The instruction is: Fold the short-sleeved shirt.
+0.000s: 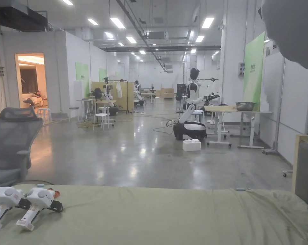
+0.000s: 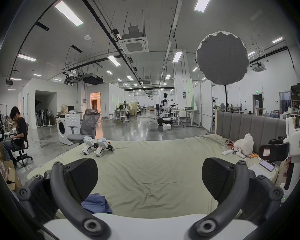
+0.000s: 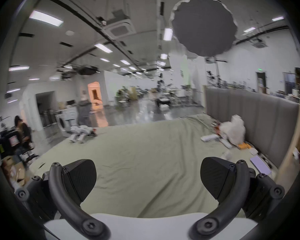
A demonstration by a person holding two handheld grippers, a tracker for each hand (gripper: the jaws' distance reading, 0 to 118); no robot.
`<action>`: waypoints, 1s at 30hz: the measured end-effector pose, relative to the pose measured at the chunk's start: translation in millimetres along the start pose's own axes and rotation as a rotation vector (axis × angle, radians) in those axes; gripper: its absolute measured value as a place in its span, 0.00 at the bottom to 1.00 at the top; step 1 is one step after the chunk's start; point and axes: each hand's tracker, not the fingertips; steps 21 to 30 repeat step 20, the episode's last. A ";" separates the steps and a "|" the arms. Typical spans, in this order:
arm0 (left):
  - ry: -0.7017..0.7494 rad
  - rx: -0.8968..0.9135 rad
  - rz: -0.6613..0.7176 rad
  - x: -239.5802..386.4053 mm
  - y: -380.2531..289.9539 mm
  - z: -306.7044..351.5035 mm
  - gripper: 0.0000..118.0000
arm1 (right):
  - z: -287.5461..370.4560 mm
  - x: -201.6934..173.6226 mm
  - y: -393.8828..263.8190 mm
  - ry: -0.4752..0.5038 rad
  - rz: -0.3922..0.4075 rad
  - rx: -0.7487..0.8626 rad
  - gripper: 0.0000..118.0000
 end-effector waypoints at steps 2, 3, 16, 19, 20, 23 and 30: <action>-0.007 0.002 0.002 1.2 -0.3 1.3 1.00 | 2.7 0.9 -0.8 0.083 0.056 0.044 1.00; -0.009 0.008 -0.001 1.9 -0.4 3.0 1.00 | 4.7 0.4 -2.0 0.100 0.061 0.082 1.00; 0.000 0.051 0.027 -1.5 -1.5 -7.8 1.00 | -4.9 -1.9 2.4 0.012 0.156 0.151 1.00; 0.025 0.034 0.045 1.6 -24.3 -20.0 1.00 | -21.2 7.0 -9.2 0.005 0.136 0.084 1.00; 0.001 -0.010 0.030 1.7 -36.4 -26.2 1.00 | -28.3 10.2 -19.5 -0.003 0.135 0.057 1.00; 0.001 -0.010 0.030 1.7 -36.4 -26.2 1.00 | -28.3 10.2 -19.5 -0.003 0.135 0.057 1.00; 0.001 -0.010 0.030 1.7 -36.4 -26.2 1.00 | -28.3 10.2 -19.5 -0.003 0.135 0.057 1.00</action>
